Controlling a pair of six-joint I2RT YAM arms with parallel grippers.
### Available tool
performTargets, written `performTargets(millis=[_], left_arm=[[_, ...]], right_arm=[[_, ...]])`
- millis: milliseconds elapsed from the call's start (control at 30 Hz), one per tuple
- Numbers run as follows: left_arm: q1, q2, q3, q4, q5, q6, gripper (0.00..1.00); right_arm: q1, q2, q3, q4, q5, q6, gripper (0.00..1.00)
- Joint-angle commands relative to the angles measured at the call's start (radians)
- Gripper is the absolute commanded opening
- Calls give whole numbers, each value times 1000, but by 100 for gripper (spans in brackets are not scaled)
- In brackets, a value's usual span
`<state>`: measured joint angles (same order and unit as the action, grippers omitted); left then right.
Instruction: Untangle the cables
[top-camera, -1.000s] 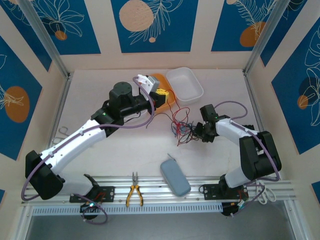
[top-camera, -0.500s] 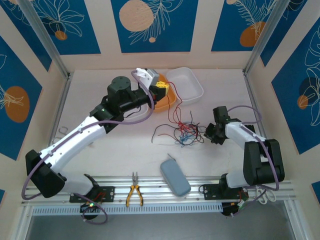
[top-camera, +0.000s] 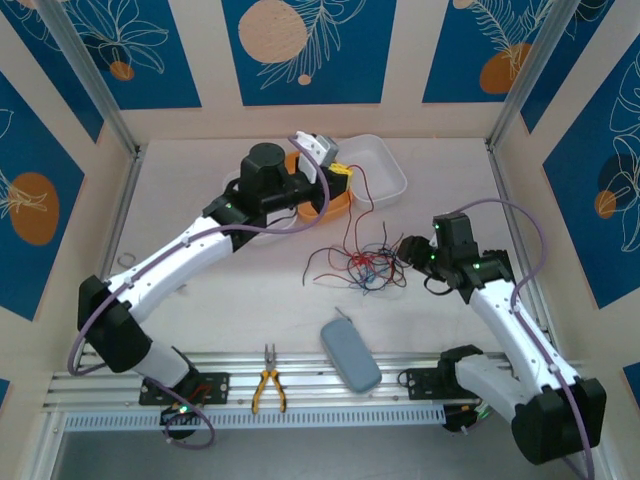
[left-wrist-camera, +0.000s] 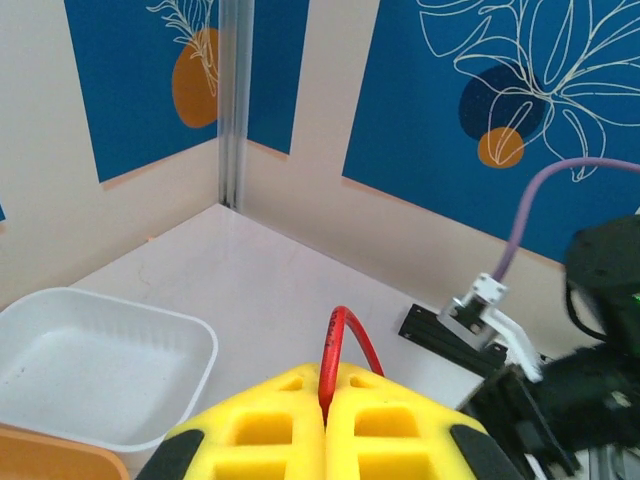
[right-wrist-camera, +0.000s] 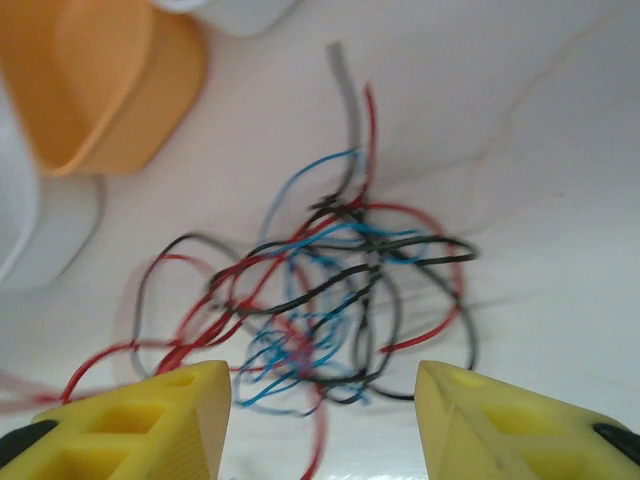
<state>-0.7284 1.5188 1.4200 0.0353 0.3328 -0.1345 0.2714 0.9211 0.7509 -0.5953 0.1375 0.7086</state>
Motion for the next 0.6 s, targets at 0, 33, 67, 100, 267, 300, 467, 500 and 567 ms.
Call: performTargets(millis=[0,33,67,100,267,300,467,500,567], left_arm=[[7,30,57,-3,10,-35,0],[8,39,64,-5,10,-42,0],[7,44,68,-7,11,-48,0],[9,48,73,-8,12,-54,0],[9,51,82,-8,21,-73,0],[8,48,80,-8,29,-77,0],[9,14,67,-8,56,-90,0],[8,3,64,-8,57,-91,0],[8,-19,52,-6,65,-93,0]], right_arm=[[104,-16,26,-1,-5,20,53],[141,-13,29,5,13,22,54],[169,-7,28,12,29,19,54],[202,2,29,23,47,16,55],[294,69,27,72,132,15,60],[300,87,28,92,137,12,61],[304,199,56,146,142,-6,64],[304,228,65,147,150,-7,64],[303,278,84,141,178,-2,64]])
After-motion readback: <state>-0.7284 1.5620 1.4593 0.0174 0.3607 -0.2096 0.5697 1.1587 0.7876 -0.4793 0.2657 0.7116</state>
